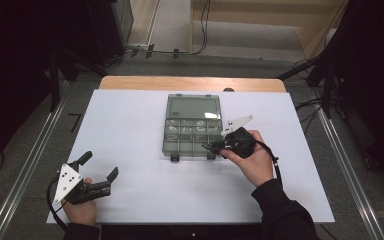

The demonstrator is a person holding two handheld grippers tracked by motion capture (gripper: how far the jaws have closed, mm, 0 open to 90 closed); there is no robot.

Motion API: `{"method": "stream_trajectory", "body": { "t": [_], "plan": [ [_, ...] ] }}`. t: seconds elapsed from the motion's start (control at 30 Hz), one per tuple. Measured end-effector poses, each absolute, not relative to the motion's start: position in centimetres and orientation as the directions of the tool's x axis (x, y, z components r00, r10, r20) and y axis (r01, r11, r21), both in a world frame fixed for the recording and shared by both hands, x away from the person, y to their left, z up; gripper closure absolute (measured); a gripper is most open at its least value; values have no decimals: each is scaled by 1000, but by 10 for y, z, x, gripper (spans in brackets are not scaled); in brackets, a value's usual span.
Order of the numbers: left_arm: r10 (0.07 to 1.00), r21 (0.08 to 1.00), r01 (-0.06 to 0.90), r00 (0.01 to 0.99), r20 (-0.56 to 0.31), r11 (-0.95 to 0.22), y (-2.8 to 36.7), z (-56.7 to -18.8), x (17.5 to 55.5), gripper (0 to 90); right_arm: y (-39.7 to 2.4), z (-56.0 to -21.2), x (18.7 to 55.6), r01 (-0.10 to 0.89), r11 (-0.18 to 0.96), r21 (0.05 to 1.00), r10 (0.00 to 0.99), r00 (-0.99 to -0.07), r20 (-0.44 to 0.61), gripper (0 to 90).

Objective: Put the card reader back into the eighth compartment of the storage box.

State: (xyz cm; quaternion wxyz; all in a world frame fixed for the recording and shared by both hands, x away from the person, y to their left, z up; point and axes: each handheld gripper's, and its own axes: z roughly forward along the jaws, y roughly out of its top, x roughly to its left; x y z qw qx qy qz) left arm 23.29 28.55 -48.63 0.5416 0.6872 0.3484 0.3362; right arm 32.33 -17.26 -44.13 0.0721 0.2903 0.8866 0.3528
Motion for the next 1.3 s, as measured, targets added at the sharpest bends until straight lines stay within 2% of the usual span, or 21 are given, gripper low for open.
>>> {"method": "stream_trajectory", "body": {
  "t": [0.43, 0.7, 0.73, 0.8, 0.83, 0.87, 1.07, 1.1, 1.17, 1.3],
  "plan": [
    [844, 979, 114, 531, 81, -166, 286, -486, 233, 23, -187, -444, 334, 517, 549, 657, 628, -773, 84, 709],
    [844, 979, 116, 530, 80, -165, 286, -486, 233, 23, -191, -448, 341, 579, 500, 644, 706, -703, 85, 705],
    [844, 980, 116, 530, 79, -164, 286, -486, 233, 23, -192, -448, 341, 581, 486, 653, 711, -697, 91, 683],
    [843, 979, 115, 531, 82, -167, 286, -486, 233, 23, -194, -446, 340, 576, 448, 683, 718, -687, 109, 534],
    [843, 979, 115, 531, 81, -166, 286, -486, 233, 23, -194, -446, 340, 576, 448, 683, 718, -687, 109, 534],
    [844, 980, 115, 530, 80, -165, 286, -486, 233, 23, -194, -445, 339, 575, 442, 688, 721, -684, 108, 492],
    [843, 979, 115, 531, 81, -166, 286, -486, 233, 23, -199, -441, 332, 551, 403, 731, 734, -671, 100, 150],
    [843, 979, 115, 531, 81, -166, 286, -486, 233, 23, -200, -440, 331, 547, 401, 735, 737, -669, 96, 71],
    [844, 980, 115, 531, 80, -165, 286, -486, 233, 23, -201, -439, 327, 534, 394, 748, 754, -653, 68, 0],
    [844, 979, 115, 531, 80, -166, 286, -486, 233, 23, -206, -437, 322, 515, 379, 769, 757, -650, 62, 0]
  ]
}}
